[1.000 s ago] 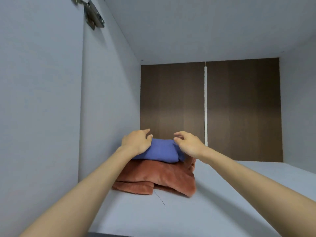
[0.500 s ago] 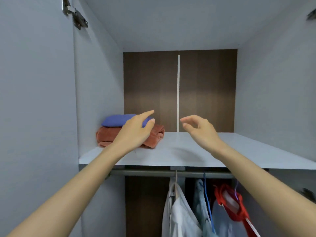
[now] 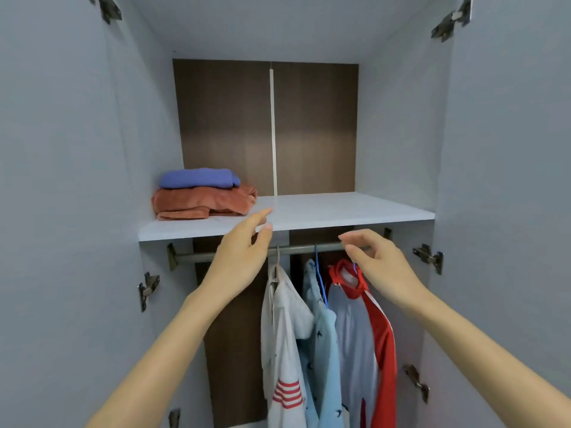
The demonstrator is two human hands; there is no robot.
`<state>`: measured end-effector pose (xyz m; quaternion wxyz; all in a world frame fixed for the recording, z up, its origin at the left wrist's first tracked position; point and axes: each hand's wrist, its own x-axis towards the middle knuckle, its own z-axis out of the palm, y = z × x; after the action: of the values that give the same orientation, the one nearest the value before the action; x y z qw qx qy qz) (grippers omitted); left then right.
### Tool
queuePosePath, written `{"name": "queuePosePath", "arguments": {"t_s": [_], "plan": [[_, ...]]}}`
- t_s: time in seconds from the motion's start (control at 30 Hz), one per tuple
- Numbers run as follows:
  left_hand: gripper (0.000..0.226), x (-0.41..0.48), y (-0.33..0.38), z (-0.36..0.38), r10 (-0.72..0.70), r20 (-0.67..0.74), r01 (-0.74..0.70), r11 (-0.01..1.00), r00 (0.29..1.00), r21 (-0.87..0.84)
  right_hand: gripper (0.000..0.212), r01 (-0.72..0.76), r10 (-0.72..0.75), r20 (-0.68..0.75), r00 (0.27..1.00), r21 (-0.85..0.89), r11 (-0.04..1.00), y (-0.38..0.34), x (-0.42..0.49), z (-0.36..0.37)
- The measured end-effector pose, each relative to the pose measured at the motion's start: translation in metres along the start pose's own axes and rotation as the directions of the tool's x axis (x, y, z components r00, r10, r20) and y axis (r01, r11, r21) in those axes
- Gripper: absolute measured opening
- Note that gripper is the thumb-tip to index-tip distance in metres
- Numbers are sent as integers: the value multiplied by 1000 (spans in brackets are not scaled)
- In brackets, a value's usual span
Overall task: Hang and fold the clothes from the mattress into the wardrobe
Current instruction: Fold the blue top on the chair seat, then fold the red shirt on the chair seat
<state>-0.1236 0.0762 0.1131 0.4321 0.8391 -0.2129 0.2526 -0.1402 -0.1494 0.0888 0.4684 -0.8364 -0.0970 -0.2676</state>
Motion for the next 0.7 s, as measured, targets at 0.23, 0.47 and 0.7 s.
{"name": "queuePosePath", "arguments": {"t_s": [0.23,0.47,0.7], "plan": [[39,-97,23,11,-102,149,133,968,983,-213,20,-123,120,-100,988,-27,992,-8,-128,-14],[43,-178,70,51,-21,395,109,974,918,-200,20,-297,276,-199,940,-83,951,-14,-248,-72],[37,-263,147,134,199,619,-56,968,759,-244,20,-481,401,-401,824,-119,869,9,-382,-160]]}}
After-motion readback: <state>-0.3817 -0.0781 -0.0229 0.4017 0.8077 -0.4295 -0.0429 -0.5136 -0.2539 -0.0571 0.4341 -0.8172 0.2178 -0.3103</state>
